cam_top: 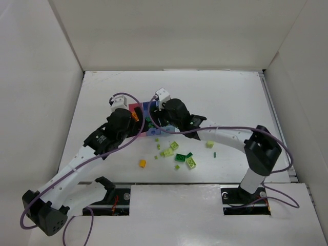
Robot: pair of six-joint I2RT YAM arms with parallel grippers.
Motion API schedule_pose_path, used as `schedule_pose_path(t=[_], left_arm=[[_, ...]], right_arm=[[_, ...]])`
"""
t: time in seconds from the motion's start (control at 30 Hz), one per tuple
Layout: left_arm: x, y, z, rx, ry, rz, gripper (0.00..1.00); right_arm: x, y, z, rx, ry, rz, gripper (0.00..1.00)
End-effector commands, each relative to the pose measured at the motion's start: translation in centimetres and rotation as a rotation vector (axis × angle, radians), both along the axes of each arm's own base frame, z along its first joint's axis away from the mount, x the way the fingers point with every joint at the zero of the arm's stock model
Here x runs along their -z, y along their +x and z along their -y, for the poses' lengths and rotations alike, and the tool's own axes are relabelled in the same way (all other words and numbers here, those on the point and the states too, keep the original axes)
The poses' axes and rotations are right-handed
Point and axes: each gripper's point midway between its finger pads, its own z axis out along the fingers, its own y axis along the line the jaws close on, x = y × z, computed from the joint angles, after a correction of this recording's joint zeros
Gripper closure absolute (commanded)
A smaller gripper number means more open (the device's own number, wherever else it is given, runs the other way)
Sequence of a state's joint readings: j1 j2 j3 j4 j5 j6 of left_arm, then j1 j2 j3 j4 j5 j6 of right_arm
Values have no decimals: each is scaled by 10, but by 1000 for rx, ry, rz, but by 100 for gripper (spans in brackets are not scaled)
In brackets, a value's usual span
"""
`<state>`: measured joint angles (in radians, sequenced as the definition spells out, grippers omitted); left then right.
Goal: Sort the legos into containers by color
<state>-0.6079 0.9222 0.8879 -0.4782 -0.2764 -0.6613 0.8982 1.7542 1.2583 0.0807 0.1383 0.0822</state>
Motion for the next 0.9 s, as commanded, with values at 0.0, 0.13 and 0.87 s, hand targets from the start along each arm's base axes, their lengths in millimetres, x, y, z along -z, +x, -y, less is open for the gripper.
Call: schedule_pose_path(t=[0.0, 0.13, 0.87], left_arm=[[1, -6, 24, 162, -3, 17, 0], [14, -23, 72, 334, 23, -10, 0], [124, -102, 202, 767, 212, -227, 16]], right_arm=[[-43, -5, 34, 104, 46, 98, 30], [-50, -15, 102, 261, 47, 83, 26], [-21, -61, 295, 676, 57, -3, 23]])
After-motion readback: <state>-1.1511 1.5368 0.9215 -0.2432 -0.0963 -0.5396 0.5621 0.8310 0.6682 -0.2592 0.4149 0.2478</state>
